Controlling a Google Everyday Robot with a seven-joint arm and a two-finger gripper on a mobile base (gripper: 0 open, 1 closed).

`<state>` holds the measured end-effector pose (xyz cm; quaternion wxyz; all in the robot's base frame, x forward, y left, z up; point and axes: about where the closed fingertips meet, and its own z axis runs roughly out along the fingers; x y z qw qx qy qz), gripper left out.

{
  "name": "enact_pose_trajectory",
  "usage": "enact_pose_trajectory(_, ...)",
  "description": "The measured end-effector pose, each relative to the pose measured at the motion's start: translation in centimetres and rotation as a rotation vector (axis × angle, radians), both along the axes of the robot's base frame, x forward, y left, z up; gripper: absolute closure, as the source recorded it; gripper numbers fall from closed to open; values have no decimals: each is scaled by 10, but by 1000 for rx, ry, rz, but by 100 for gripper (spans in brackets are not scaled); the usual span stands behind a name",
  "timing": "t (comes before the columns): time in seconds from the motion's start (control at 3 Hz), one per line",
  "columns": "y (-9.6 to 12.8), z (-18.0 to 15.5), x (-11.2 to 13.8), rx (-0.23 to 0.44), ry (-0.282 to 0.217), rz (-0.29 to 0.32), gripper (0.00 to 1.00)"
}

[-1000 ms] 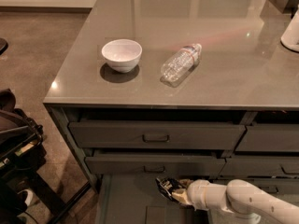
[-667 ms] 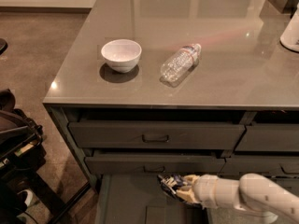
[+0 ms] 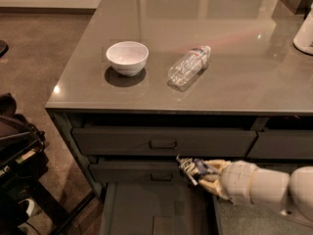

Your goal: Pick blue chip bag from bottom drawer and place on counter

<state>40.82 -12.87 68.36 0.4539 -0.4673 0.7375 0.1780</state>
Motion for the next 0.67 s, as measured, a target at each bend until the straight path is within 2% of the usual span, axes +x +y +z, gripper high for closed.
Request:
enact_pose_trajectory(0.33, -8, 70, -4, -105, -141, -21, 100)
enact_pose_trajectory(0.67, -11, 75, -6, -122, -151, -28, 100)
